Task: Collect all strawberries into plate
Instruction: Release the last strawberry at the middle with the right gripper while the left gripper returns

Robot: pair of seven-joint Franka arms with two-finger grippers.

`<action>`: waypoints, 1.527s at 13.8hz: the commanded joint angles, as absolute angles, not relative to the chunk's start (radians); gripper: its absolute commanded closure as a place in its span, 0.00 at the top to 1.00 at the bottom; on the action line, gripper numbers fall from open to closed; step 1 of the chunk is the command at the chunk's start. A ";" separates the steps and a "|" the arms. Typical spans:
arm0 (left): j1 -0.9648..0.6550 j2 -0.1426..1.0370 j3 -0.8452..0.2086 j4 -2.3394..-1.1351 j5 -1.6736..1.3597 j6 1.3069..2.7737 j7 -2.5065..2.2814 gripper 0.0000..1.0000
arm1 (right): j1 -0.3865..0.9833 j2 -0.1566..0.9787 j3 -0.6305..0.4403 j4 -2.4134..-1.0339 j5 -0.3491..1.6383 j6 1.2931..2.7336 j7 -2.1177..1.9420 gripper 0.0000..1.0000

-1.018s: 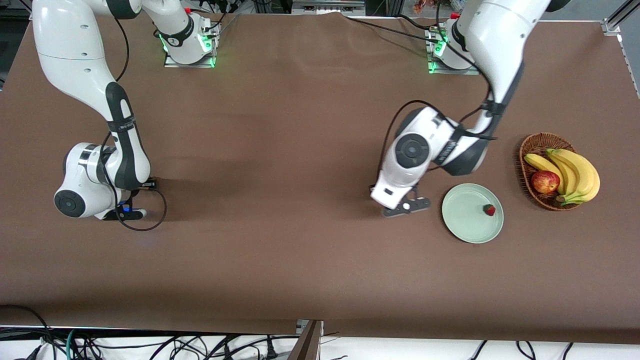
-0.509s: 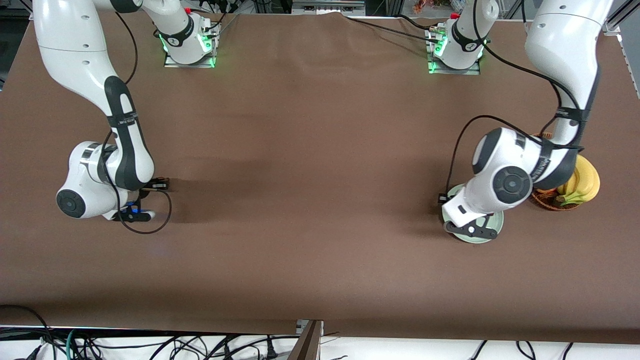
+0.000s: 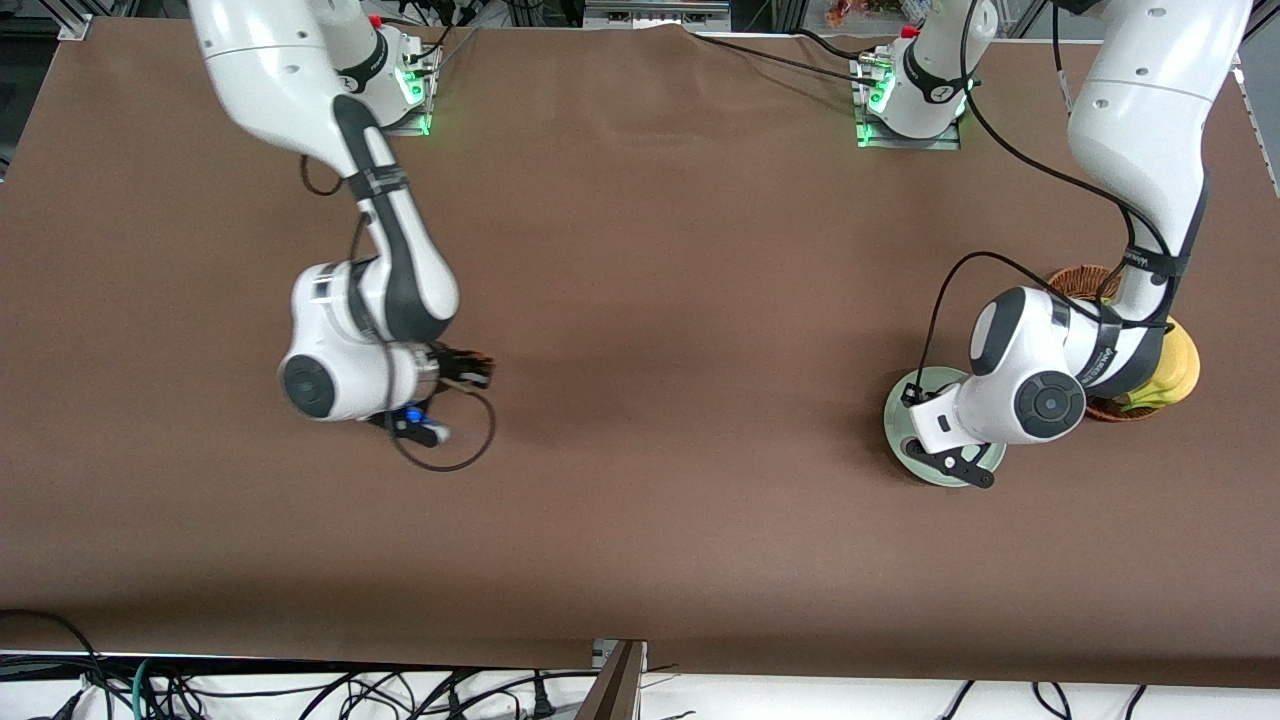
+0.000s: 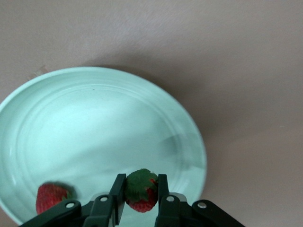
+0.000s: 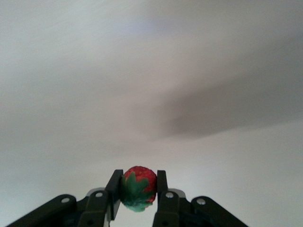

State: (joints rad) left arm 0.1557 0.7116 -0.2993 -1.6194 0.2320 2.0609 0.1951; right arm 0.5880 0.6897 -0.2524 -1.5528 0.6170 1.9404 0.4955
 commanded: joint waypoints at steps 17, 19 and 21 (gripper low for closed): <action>0.169 0.531 -0.383 -1.609 -0.015 1.860 0.169 1.00 | 0.951 0.977 -0.152 -1.309 0.659 2.565 1.009 1.00; 0.167 0.526 -0.423 -1.612 -0.012 1.845 0.068 1.00 | 0.893 0.940 -0.196 -1.266 0.585 2.396 0.977 1.00; 0.131 0.531 -0.436 -1.614 -0.008 1.855 -0.027 1.00 | 0.791 0.911 -0.198 -1.162 0.557 2.155 0.838 1.00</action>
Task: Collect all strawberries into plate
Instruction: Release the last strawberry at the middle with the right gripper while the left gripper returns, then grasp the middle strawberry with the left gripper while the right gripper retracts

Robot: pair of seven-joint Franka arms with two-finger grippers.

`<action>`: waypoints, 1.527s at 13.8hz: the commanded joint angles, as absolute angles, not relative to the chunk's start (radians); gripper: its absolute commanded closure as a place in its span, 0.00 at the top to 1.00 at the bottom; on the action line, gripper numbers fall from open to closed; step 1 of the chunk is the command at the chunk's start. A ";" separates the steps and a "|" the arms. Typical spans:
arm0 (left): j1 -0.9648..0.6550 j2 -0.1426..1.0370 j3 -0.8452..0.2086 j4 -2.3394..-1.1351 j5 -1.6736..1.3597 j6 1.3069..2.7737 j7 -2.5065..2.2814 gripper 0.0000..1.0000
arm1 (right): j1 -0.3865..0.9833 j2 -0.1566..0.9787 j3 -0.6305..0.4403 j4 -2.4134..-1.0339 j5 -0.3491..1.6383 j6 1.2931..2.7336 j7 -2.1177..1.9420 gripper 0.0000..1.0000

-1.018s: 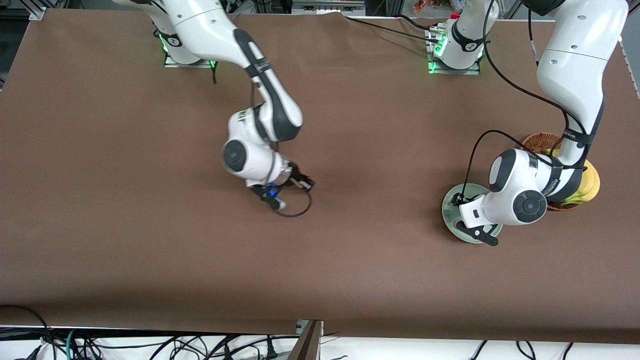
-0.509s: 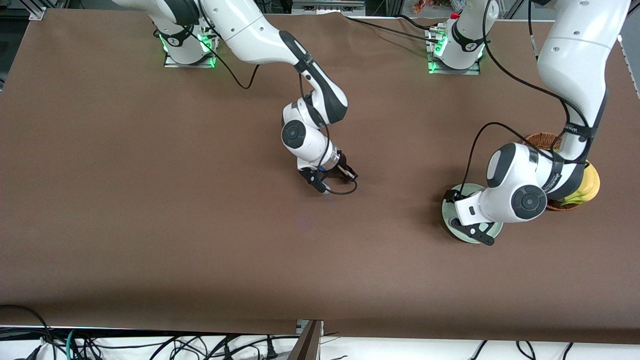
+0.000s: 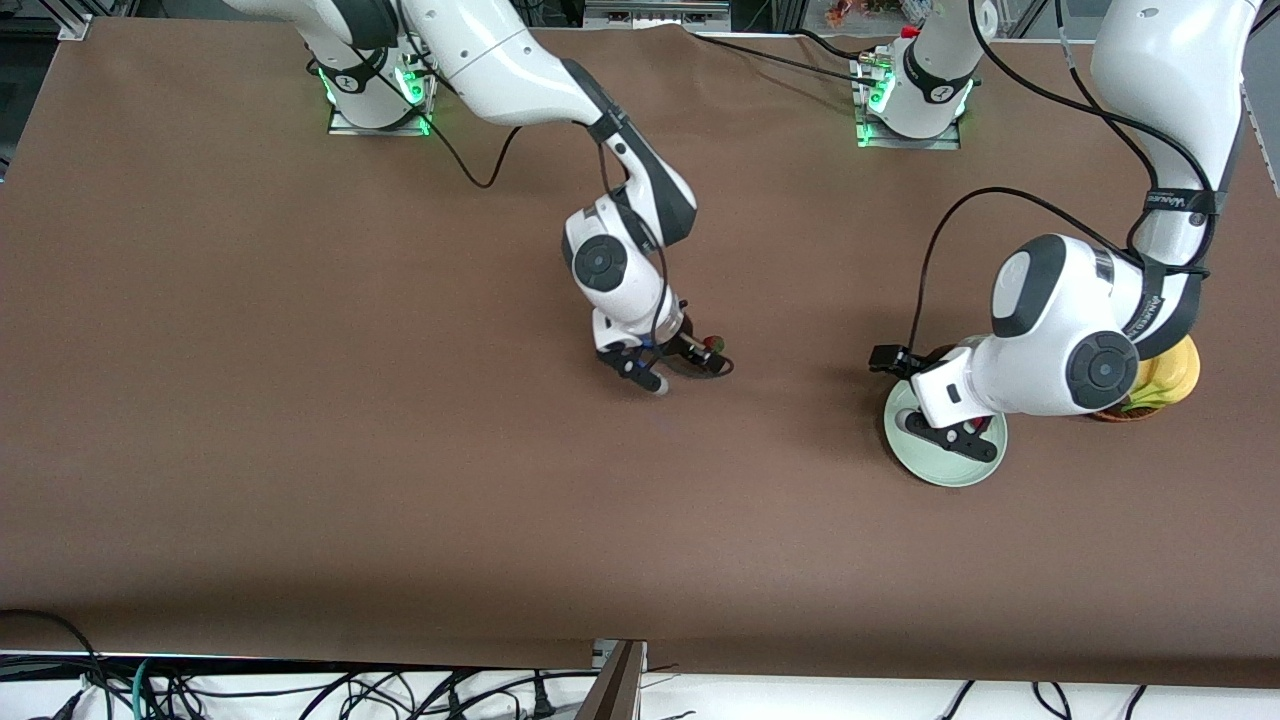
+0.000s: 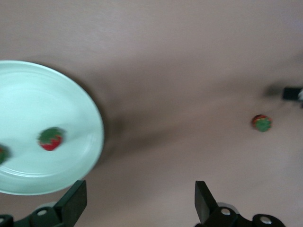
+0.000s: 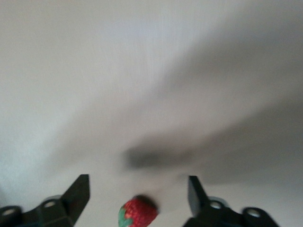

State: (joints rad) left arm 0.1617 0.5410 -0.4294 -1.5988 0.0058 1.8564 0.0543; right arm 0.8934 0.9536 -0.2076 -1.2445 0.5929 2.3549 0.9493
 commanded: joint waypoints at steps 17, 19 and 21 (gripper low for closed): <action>-0.198 0.698 -0.430 -1.752 0.074 2.330 -0.997 1.00 | 0.240 0.278 -0.125 -1.353 0.058 1.453 0.026 1.00; -0.212 0.730 -0.425 -1.752 0.077 2.380 -1.051 1.00 | 0.192 0.186 -0.115 -1.414 0.055 1.415 0.014 1.00; -0.212 0.735 -0.416 -1.758 0.109 2.391 -1.051 1.00 | 0.141 0.083 -0.115 -1.480 0.055 1.401 0.017 1.00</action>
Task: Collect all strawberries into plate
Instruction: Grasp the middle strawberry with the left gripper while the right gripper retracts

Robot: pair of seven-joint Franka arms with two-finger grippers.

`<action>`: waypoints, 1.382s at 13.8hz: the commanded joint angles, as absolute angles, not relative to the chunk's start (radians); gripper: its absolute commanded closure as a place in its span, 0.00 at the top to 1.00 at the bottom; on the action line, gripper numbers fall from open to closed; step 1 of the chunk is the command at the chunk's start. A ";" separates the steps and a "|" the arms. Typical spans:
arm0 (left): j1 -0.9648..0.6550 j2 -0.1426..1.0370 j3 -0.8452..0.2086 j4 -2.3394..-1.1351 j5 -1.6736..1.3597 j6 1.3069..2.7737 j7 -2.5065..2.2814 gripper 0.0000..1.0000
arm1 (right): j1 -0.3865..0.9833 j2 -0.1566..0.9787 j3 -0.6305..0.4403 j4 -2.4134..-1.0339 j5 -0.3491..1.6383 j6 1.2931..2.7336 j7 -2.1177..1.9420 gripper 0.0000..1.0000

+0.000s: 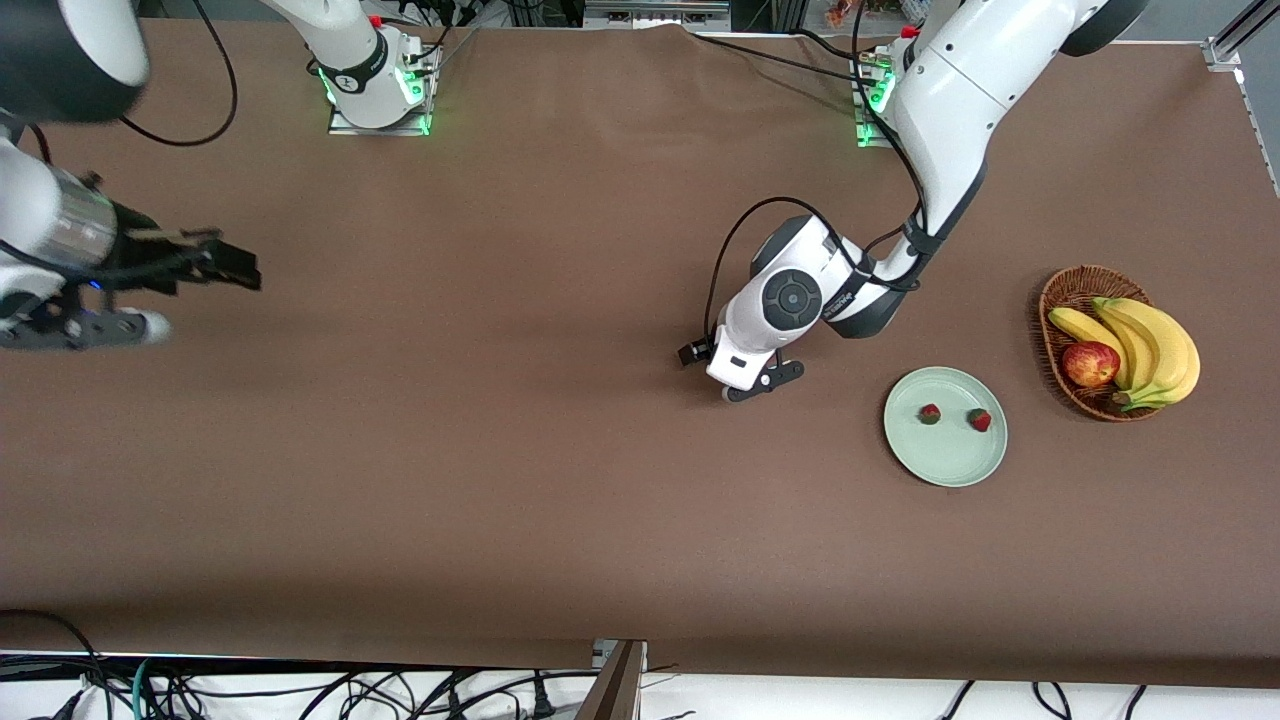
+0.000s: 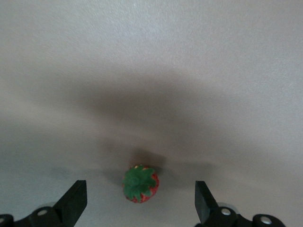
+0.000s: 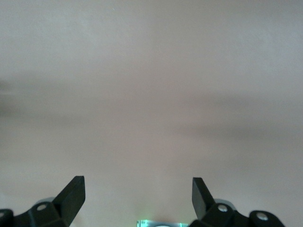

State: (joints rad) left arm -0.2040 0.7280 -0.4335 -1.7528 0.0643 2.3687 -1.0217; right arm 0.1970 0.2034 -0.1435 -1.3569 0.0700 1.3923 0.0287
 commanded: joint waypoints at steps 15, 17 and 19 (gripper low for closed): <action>-0.174 0.628 -0.414 -1.709 0.129 2.167 -0.944 0.00 | 0.086 0.083 -0.051 -1.493 -0.041 1.397 0.023 1.00; -0.105 0.589 -0.416 -1.666 0.129 2.016 -0.750 0.00 | 0.083 0.083 -0.052 -1.491 -0.048 1.405 0.018 1.00; -0.028 0.557 -0.414 -1.651 0.129 1.935 -0.599 0.01 | 0.081 0.083 -0.052 -1.491 -0.048 1.405 0.018 1.00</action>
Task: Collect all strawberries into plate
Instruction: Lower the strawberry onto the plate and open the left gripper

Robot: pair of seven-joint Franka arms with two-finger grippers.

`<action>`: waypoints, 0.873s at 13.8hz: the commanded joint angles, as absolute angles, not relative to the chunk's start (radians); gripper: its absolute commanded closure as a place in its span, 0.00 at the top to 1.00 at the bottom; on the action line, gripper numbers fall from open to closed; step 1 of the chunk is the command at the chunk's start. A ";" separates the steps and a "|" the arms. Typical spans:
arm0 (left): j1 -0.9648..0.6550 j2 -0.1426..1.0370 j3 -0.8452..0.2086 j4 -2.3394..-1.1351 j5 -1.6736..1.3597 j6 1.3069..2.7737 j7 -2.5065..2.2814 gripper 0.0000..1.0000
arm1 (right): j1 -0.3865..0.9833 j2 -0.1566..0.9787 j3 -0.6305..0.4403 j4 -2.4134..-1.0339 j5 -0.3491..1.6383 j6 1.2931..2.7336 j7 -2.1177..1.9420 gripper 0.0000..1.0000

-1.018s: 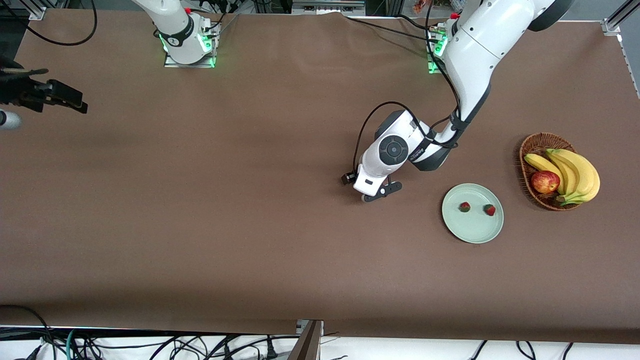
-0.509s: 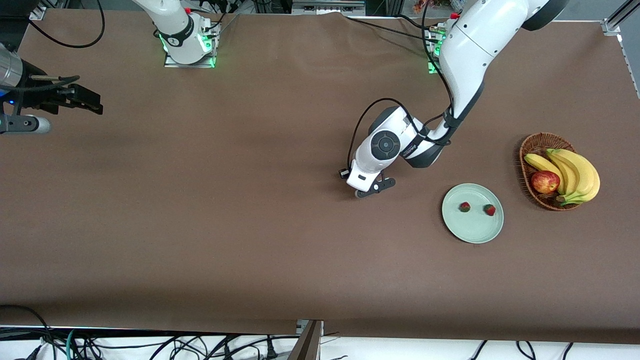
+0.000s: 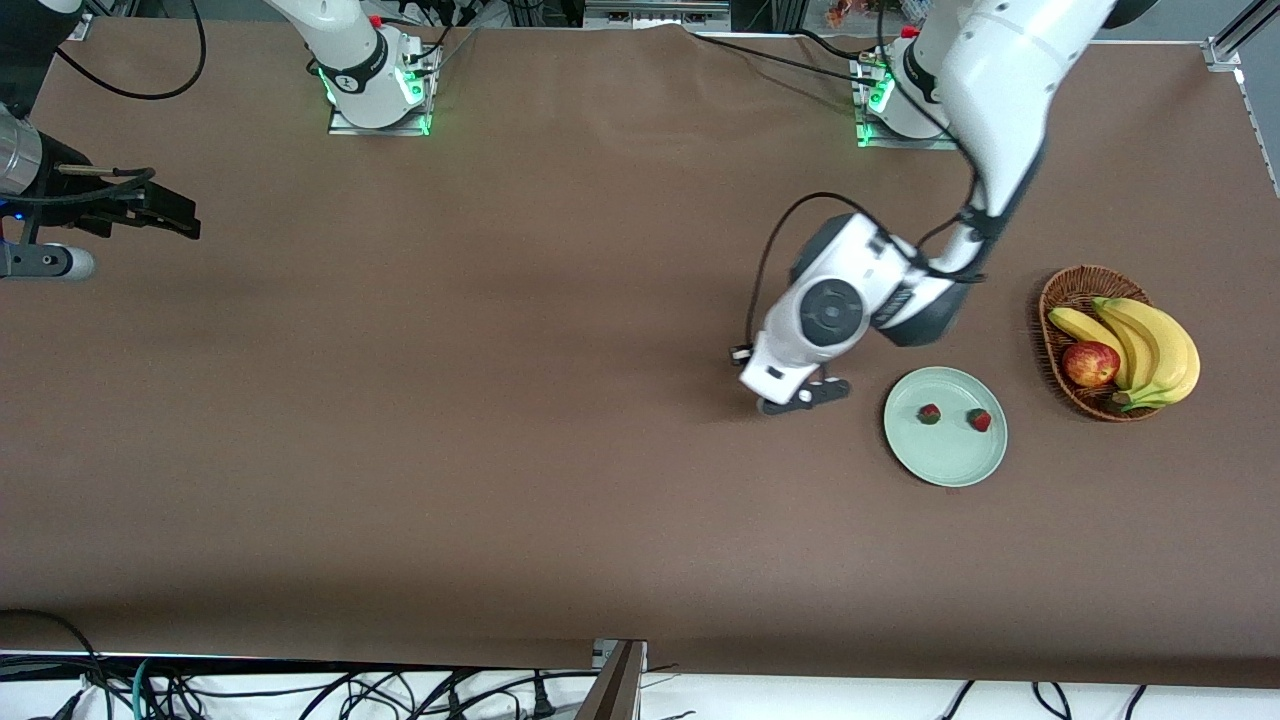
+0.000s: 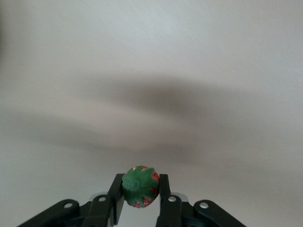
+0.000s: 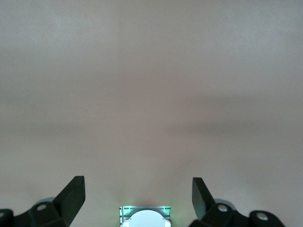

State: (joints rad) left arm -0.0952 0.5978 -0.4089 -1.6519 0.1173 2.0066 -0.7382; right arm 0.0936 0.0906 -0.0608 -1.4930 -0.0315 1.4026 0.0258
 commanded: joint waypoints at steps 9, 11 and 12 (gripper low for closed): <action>0.248 0.618 -0.414 -1.647 0.319 2.034 0.291 0.09 | 0.080 0.083 -0.051 -1.491 -0.049 1.407 0.018 1.00; 0.273 0.646 -0.414 -1.647 0.314 2.095 0.371 0.16 | 0.080 0.083 -0.051 -1.491 -0.048 1.407 0.018 1.00; 0.272 0.656 -0.416 -1.647 0.314 2.097 0.371 0.46 | 0.080 0.083 -0.051 -1.491 -0.048 1.407 0.018 1.00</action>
